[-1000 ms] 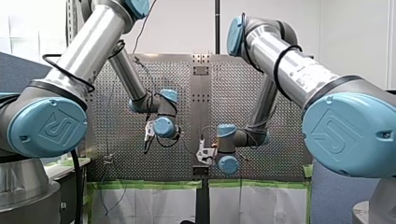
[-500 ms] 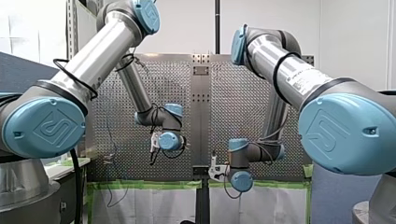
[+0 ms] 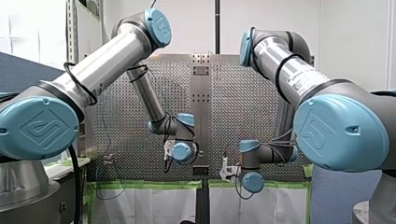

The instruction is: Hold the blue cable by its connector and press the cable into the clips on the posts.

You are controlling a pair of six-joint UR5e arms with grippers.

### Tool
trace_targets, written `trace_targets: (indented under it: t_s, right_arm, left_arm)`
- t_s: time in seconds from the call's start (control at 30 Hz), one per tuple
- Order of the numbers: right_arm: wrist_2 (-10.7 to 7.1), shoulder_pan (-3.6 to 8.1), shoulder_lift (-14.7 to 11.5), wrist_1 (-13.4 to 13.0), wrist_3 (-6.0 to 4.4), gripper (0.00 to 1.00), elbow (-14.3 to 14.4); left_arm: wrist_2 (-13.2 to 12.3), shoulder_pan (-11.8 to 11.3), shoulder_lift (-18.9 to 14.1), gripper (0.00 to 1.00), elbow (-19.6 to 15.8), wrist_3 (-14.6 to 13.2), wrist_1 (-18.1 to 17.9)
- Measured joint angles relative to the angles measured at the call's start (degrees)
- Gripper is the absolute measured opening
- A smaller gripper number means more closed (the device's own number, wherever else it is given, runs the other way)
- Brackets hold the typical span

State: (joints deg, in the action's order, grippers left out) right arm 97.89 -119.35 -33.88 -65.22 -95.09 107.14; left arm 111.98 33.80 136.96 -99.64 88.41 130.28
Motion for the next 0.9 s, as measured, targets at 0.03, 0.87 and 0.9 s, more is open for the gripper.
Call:
trace_targets:
  t_s: [0.03, 0.87, 0.9]
  right_arm:
    - [-0.39, 0.44, 0.0, 0.0, 0.22, 0.00, 0.0]
    - [-3.53, 8.04, 0.0, -2.0, 0.84, 0.00, 1.2]
    - [-3.58, 8.26, 0.0, -2.1, 0.88, 0.00, 1.2]
  left_arm:
    - [0.2, 0.3, 0.5, 0.01, 0.4, 0.1, 0.0]
    - [2.7, 7.0, 13.1, 0.01, 10.1, 3.4, 3.0]
    - [2.8, 7.3, 13.5, 0.01, 10.5, 3.6, 3.2]
